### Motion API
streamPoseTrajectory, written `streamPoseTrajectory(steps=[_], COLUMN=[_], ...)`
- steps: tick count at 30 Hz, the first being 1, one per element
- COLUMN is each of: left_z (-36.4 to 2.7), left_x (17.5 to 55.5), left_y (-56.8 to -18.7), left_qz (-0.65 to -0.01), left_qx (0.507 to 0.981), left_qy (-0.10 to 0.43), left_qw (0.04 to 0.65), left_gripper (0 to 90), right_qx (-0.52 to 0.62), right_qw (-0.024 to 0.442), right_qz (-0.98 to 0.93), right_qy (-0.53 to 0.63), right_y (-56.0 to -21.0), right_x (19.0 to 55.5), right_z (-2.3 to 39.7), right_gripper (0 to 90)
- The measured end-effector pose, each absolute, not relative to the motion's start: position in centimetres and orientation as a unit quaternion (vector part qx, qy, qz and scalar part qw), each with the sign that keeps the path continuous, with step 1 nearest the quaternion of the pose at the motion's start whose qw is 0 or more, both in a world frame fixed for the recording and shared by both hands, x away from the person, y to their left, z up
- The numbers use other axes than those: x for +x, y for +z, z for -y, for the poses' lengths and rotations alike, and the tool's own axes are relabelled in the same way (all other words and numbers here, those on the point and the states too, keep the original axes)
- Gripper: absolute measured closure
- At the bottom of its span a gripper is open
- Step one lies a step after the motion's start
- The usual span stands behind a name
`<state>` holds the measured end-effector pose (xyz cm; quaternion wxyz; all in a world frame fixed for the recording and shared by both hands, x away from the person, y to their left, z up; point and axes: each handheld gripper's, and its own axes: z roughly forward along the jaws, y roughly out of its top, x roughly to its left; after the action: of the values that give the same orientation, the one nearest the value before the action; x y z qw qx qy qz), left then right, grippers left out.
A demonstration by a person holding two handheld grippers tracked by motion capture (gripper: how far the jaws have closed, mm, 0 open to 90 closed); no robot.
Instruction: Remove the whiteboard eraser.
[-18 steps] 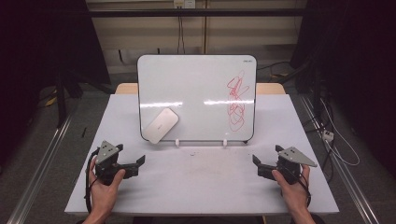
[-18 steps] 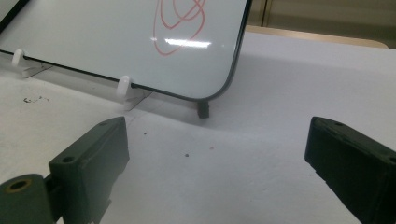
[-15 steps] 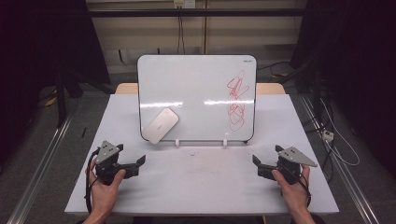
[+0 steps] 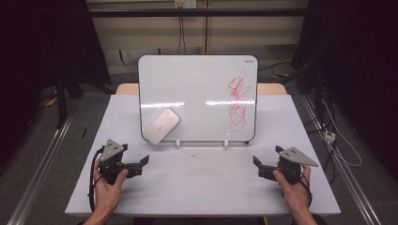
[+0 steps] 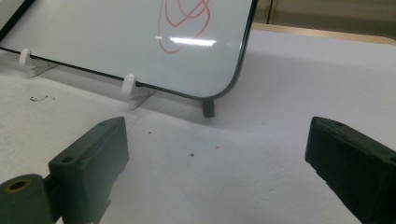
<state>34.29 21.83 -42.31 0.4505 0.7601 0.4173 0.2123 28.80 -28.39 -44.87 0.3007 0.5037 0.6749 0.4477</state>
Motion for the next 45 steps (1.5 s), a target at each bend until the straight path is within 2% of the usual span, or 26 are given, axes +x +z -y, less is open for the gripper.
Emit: streamPoseTrajectory(steps=[11,15,18,23,37,42,45], left_z=[-20.3,-19.7,-19.2,-18.3,-16.1,-15.2,-14.7], left_x=[34.8,35.5,36.4,37.6,39.8,40.7,41.3], left_y=[-41.5,-41.2,-40.9,-40.5,-39.2,-38.9,-38.9], left_qz=[-0.386,-0.373,-0.378,-0.367,-0.333,-0.322,-0.315], left_qx=[0.780,0.787,0.788,0.793,0.811,0.825,0.824], left_qy=[0.204,0.213,0.215,0.218,0.265,0.256,0.281], left_qw=[0.448,0.443,0.436,0.434,0.402,0.387,0.378], left_gripper=[5.6,8.9,6.5,7.5,12.7,13.1,14.7], right_qx=[0.503,0.502,0.501,0.499,0.495,0.496,0.496], right_qw=[0.298,0.297,0.297,0.297,0.293,0.293,0.293], right_qz=[-0.677,-0.678,-0.678,-0.681,-0.686,-0.686,-0.686], right_qy=[0.448,0.447,0.448,0.446,0.445,0.445,0.444], right_y=[-45.0,-44.9,-44.9,-44.9,-44.9,-44.9,-45.0], right_x=[29.0,29.0,29.0,29.1,29.1,29.1,29.1], right_z=[28.3,28.3,28.3,28.2,27.9,27.9,27.9], right_gripper=[6.1,6.1,6.1,6.1,6.0,6.0,6.0])
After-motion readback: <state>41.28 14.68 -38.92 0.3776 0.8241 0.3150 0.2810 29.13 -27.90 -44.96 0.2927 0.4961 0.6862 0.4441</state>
